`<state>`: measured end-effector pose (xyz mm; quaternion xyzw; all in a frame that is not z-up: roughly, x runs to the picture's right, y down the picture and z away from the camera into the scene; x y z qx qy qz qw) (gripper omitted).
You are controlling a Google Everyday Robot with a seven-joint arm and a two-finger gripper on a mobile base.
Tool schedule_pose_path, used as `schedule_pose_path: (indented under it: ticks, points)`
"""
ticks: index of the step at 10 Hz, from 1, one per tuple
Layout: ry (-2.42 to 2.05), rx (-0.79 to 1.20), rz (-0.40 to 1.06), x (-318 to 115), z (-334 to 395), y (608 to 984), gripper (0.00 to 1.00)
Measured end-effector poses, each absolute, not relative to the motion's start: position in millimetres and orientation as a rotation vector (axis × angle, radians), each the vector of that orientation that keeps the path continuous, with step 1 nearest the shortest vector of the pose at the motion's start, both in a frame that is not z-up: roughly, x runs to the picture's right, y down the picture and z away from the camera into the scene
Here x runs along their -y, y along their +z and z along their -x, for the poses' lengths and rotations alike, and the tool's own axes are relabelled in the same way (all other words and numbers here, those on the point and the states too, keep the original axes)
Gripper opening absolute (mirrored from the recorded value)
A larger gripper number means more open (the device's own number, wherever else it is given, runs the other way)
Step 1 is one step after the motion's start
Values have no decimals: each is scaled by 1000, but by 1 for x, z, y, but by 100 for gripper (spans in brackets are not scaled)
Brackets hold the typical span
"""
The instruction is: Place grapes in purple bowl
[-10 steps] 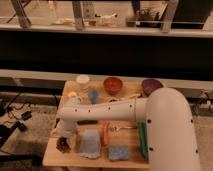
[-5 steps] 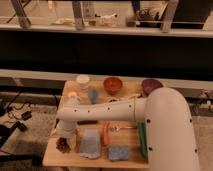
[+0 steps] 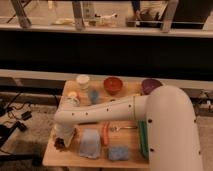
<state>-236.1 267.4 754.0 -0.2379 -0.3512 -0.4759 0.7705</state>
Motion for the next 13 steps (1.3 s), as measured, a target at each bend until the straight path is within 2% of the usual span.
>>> schedule_pose_path:
  ticks: [5,10,11,13]
  points:
    - [-1087,718,528,-274,238,756,57]
    - [-1119,699,503,-272,239,753,10]
    - [-1120,698,500,-271,239,752,6]
    - [-1117,700,494,-269,239,749,6]
